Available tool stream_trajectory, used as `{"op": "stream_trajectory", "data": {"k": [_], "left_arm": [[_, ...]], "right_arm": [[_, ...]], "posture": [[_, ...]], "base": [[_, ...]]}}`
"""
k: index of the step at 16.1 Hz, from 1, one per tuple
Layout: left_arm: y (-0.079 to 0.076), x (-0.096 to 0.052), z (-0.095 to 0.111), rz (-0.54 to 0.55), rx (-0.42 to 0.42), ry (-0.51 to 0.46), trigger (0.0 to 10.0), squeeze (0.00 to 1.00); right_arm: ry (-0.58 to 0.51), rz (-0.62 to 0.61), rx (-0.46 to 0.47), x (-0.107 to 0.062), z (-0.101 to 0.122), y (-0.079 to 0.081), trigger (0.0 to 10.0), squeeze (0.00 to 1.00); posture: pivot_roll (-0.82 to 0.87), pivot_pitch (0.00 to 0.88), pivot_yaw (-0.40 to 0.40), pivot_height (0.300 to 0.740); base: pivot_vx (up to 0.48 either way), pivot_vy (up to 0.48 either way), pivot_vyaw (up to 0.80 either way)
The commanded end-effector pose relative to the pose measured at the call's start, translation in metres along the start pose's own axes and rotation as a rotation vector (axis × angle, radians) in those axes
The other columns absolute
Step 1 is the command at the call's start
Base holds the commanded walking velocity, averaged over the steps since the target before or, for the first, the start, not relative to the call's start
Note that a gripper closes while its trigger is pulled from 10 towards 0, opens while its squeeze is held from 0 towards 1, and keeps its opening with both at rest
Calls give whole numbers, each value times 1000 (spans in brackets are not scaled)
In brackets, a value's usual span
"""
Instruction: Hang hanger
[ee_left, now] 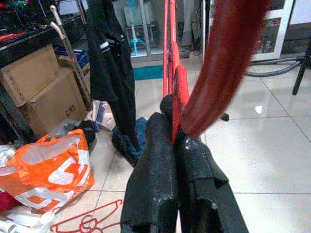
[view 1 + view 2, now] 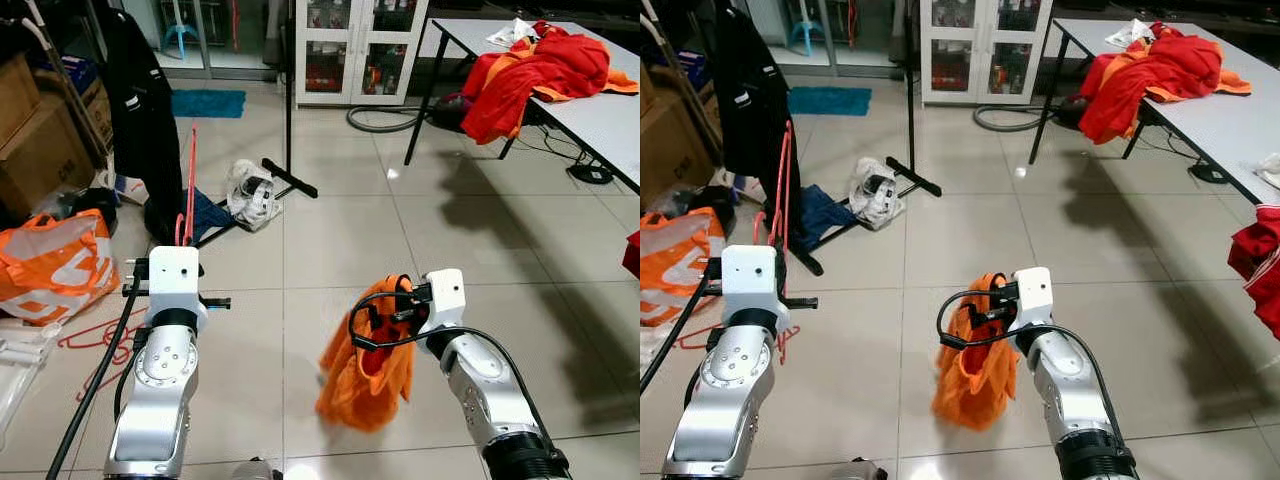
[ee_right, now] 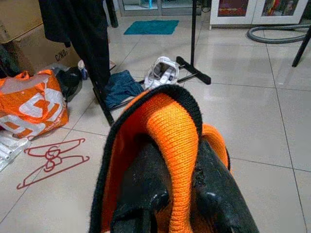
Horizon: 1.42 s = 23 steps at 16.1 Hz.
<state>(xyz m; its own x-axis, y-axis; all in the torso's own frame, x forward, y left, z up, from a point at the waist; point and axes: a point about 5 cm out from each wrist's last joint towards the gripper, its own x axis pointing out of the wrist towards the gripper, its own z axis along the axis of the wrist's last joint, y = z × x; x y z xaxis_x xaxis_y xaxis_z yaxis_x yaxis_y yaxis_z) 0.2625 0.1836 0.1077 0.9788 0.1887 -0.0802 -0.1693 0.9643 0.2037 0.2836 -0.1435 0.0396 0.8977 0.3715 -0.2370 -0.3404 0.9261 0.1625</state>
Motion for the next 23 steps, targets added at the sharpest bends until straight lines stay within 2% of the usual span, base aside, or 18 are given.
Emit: {"op": "stream_trajectory", "data": {"k": [1, 10, 11, 12, 15, 19, 21, 23], "left_arm": [[-2, -2, 2, -12, -1, -11, 10000, 0], [-2, -3, 1, -12, 0, -9, 10000, 0], [-12, -5, -9, -164, 25, 48, 10000, 0], [-29, -13, -27, -397, 56, 148, 10000, 0], [-33, -14, -29, -397, 58, 150, 10000, 0], [-36, -6, -20, -386, 38, 106, 10000, 0], [-29, -5, -15, -417, 114, 81, 10000, 0], [-21, -5, -17, -489, 172, 121, 10000, 0]], "right_arm": [[-59, 12, -24, 0, 13, -1, 0, 43], [-60, 24, -25, 0, 13, 0, 0, 43], [-61, -13, 8, 16, 31, -1, 0, 0], [-44, -67, 51, 37, 55, 1, 0, 0], [-35, -65, 45, 36, 49, 3, 0, 0], [-51, -93, 86, 35, 49, 2, 0, 0], [-26, -124, 108, 42, 57, -4, 0, 0], [-16, -168, 168, 48, 66, -12, 0, 0]], "posture": [[59, 0, -32, 740], [60, 0, -32, 740], [68, 0, -42, 740], [65, 0, -45, 740], [59, 0, -40, 740], [45, 0, -29, 740], [48, 0, -28, 740], [56, 0, -36, 740]], "base": [[0, 0, 525], [0, 0, 524], [0, 0, 0], [0, 0, 0], [0, 0, 0], [0, 0, 0], [0, 0, 0], [0, 0, 0]]}}
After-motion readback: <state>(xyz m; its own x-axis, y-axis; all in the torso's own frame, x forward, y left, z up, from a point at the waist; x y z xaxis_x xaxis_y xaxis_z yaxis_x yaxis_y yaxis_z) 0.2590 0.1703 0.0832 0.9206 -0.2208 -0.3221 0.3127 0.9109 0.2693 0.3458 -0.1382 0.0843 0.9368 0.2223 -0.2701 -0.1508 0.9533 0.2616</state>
